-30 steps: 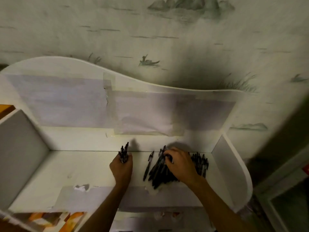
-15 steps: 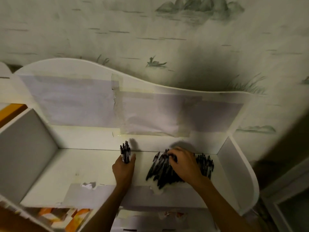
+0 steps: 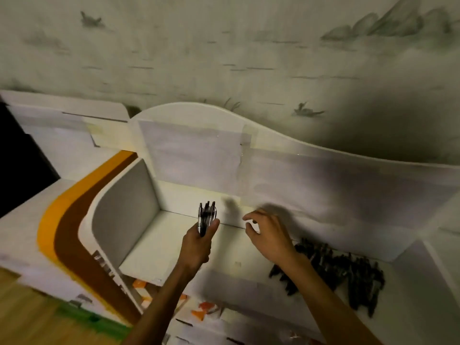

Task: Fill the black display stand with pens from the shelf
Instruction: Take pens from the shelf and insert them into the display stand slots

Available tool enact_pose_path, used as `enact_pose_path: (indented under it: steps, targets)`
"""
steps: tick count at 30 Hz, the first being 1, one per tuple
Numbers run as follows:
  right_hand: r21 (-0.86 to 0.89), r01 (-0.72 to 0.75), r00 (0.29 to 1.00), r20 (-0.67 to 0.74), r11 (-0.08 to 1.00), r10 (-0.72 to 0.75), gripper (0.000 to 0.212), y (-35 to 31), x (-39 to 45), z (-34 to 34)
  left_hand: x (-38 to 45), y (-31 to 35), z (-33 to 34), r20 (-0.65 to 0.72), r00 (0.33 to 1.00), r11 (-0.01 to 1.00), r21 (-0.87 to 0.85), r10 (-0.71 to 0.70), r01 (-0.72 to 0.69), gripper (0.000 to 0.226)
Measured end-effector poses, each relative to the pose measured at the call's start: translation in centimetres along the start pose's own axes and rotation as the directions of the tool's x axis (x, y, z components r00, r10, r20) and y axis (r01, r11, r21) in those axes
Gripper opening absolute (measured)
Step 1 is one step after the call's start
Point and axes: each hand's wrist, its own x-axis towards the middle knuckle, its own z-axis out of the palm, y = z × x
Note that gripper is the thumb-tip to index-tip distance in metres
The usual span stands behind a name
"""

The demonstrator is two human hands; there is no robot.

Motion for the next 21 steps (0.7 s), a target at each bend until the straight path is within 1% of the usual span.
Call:
enact_pose_path:
  steps: [2, 6, 9, 11, 13, 15, 16, 18, 21]
  targets:
    - [0.004, 0.044, 0.999, 0.011, 0.999, -0.044, 0.022, -2.8, 1.1, 0.9, -0.1, 1.0, -3.0, -0.034, 0.999, 1.000, -0.013, 0.005, -0.005, 0.046]
    - [0.020, 0.131, 0.991, 0.009, 0.991, -0.131, 0.021, -8.9, 3.0, 2.7, -0.5, 2.1, -9.4, -0.104, 0.994, 0.997, 0.072, 0.035, -0.027, 0.024]
    - [0.034, 0.167, 0.986, 0.002, 0.985, -0.167, 0.021, -14.0, 4.1, 4.3, -1.4, 2.5, -14.7, -0.114, 0.990, 0.994, 0.083, 0.083, -0.073, 0.015]
    - [0.041, 0.198, 0.980, 0.016, 0.979, -0.199, 0.022, -17.5, 4.6, 5.8, -2.2, 2.7, -18.6, -0.092, 0.987, 0.989, 0.084, 0.130, -0.123, 0.012]
    - [0.049, 0.231, 0.972, 0.031, 0.972, -0.233, 0.023, -21.3, 4.8, 7.5, -3.0, 2.7, -22.7, -0.062, 0.983, 0.982, 0.092, 0.174, -0.168, 0.012]
    - [0.055, 0.266, 0.963, 0.022, 0.962, -0.267, 0.023, -25.3, 5.1, 9.4, -3.9, 2.5, -26.9, -0.051, 0.981, 0.981, 0.068, 0.188, -0.184, 0.013]
    - [0.059, 0.287, 0.957, 0.013, 0.956, -0.288, 0.022, -27.4, 5.3, 10.3, -4.3, 2.4, -29.1, -0.055, 0.981, 0.981, 0.052, 0.188, -0.186, 0.017]
    - [0.075, 0.330, 0.944, 0.006, 0.941, -0.331, 0.020, -31.7, 5.7, 12.2, -5.1, 2.1, -33.4, -0.087, 0.979, 0.983, 0.015, 0.182, -0.182, 0.028]
    - [0.102, 0.352, 0.935, 0.006, 0.930, -0.355, 0.021, -37.4, 6.6, 15.1, -6.2, 1.5, -39.6, -0.187, 0.968, 0.985, -0.011, 0.165, -0.171, 0.029]
